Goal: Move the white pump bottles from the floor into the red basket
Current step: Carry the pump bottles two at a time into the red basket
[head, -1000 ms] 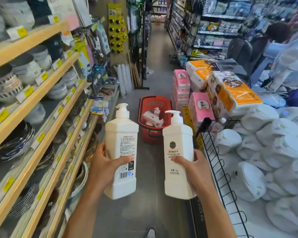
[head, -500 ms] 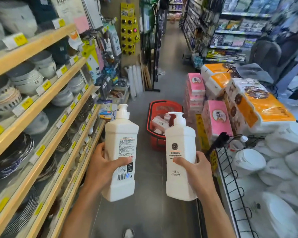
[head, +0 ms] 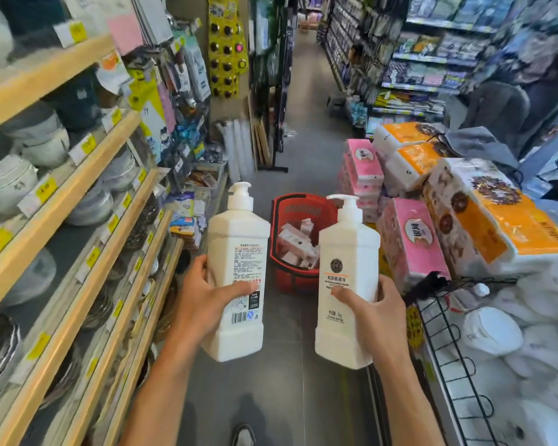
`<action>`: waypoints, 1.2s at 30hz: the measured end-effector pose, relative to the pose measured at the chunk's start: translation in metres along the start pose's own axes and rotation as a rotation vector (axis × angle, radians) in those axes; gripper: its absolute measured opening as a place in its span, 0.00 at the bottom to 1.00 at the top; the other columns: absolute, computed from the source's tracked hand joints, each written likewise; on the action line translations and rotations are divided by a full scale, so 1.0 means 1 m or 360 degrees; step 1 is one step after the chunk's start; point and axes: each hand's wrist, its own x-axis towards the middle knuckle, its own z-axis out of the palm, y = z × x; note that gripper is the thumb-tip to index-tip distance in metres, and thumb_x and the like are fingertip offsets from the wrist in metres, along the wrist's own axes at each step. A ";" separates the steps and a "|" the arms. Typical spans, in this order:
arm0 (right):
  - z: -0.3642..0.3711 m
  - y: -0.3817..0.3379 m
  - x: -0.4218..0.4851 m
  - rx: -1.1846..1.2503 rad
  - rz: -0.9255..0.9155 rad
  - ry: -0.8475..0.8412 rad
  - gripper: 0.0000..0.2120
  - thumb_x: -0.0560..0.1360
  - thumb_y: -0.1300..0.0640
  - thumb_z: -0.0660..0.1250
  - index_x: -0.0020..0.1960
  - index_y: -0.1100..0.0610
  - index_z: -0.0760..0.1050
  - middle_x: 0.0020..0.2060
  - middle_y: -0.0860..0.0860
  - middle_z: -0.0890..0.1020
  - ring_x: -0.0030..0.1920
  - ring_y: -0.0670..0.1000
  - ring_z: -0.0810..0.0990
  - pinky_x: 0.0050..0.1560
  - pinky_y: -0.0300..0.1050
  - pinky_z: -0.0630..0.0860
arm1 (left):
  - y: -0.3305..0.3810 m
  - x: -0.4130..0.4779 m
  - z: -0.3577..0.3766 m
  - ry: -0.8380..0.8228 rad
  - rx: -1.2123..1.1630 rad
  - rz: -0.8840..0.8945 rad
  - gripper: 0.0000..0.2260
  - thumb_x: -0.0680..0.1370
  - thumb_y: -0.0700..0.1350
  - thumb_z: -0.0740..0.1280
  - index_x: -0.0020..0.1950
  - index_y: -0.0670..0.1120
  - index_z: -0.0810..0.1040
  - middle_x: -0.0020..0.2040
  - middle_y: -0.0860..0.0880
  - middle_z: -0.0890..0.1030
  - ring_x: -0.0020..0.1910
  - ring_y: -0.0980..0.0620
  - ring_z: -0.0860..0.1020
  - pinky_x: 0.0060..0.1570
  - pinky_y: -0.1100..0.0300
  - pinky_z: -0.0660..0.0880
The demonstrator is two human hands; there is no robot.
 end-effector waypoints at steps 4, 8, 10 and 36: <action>0.017 -0.010 0.028 0.0062 0.0004 0.0031 0.27 0.69 0.54 0.81 0.62 0.51 0.70 0.51 0.43 0.81 0.50 0.47 0.82 0.42 0.43 0.77 | 0.012 0.027 -0.005 -0.0006 -0.0004 0.0001 0.36 0.56 0.48 0.82 0.62 0.51 0.74 0.51 0.53 0.85 0.46 0.55 0.85 0.49 0.48 0.81; 0.034 -0.011 0.064 0.0016 0.0002 0.0072 0.29 0.67 0.50 0.82 0.62 0.46 0.70 0.51 0.40 0.81 0.51 0.46 0.83 0.49 0.50 0.80 | 0.020 0.062 -0.001 0.0059 -0.0044 -0.0036 0.33 0.59 0.41 0.84 0.60 0.49 0.75 0.50 0.51 0.86 0.46 0.53 0.85 0.51 0.45 0.81; 0.043 -0.015 0.087 0.0003 -0.0031 0.0072 0.29 0.66 0.49 0.82 0.60 0.42 0.69 0.50 0.38 0.80 0.51 0.44 0.82 0.48 0.48 0.79 | 0.025 0.081 0.005 0.0094 -0.0079 -0.0065 0.35 0.56 0.44 0.83 0.60 0.48 0.75 0.50 0.51 0.86 0.46 0.52 0.86 0.50 0.44 0.81; 0.164 -0.081 0.328 0.0030 0.0191 0.0018 0.29 0.66 0.49 0.82 0.60 0.47 0.70 0.49 0.39 0.80 0.49 0.44 0.81 0.52 0.53 0.80 | 0.100 0.332 0.021 0.0104 -0.0109 -0.0082 0.28 0.62 0.41 0.83 0.57 0.53 0.77 0.48 0.52 0.86 0.46 0.50 0.86 0.47 0.46 0.81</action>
